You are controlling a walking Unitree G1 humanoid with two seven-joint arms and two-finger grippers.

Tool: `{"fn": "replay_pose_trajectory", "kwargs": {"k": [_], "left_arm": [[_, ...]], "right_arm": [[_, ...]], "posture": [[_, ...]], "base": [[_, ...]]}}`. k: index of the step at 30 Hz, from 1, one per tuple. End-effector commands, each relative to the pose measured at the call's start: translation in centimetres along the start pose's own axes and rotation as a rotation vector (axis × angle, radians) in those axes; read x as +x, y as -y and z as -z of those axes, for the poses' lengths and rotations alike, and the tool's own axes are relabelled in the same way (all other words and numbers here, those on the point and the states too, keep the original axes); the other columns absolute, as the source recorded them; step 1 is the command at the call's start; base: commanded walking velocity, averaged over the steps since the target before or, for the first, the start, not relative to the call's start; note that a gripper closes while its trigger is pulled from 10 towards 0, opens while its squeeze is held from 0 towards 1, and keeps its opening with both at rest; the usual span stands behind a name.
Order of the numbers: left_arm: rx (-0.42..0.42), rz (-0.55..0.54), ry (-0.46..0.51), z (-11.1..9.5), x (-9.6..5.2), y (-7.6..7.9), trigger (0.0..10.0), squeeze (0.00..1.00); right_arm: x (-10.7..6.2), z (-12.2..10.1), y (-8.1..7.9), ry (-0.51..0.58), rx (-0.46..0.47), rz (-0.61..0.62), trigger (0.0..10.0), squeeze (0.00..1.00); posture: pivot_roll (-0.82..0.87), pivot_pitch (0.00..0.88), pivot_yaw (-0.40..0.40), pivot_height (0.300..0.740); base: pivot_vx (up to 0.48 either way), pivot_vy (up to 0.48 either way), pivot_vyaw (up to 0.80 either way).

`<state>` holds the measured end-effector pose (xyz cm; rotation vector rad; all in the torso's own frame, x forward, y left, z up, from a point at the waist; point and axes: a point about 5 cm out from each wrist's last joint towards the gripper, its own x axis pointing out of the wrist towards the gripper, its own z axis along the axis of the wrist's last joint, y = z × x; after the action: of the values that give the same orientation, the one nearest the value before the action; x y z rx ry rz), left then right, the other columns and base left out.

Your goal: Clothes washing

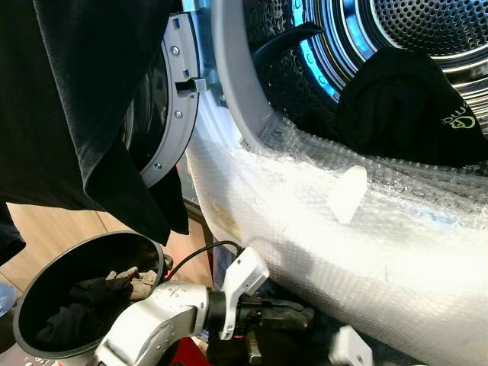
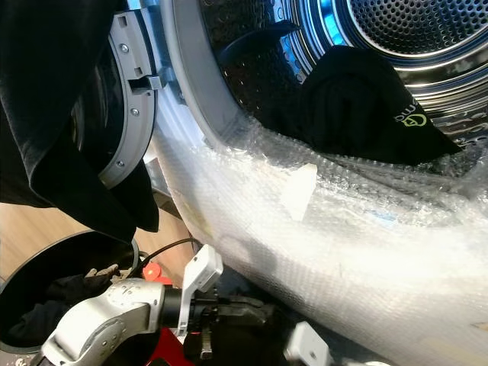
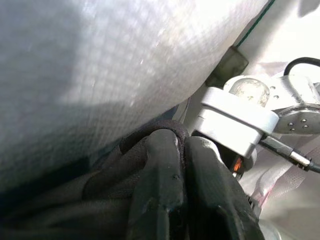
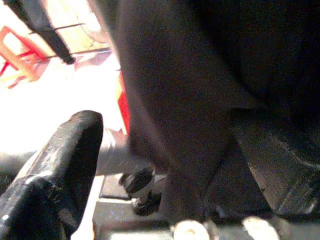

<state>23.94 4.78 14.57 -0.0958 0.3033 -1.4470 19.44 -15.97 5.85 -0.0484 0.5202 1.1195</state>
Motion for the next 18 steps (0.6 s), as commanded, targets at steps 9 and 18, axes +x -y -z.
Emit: {"fn": "replay_pose_trajectory", "kwargs": {"k": [9, 18], "left_arm": [[0.064, -0.006, 0.068, -1.8, 1.6, 0.2, 0.0, 0.00], [0.083, -0.013, 0.126, -3.3, 2.6, 0.2, 0.0, 0.00]], "right_arm": [[1.1, -0.9, -1.0, -0.005, 0.072, 0.109, 10.0, 1.00], [1.9, 3.1, 2.7, -0.161, 0.431, 0.551, 10.0, 0.00]], "posture": [[-0.02, 0.000, 0.040, 0.740], [-0.03, 0.000, 0.040, 0.740]], "base": [[0.000, 0.000, 0.00], [0.000, 0.000, 0.00]]}}
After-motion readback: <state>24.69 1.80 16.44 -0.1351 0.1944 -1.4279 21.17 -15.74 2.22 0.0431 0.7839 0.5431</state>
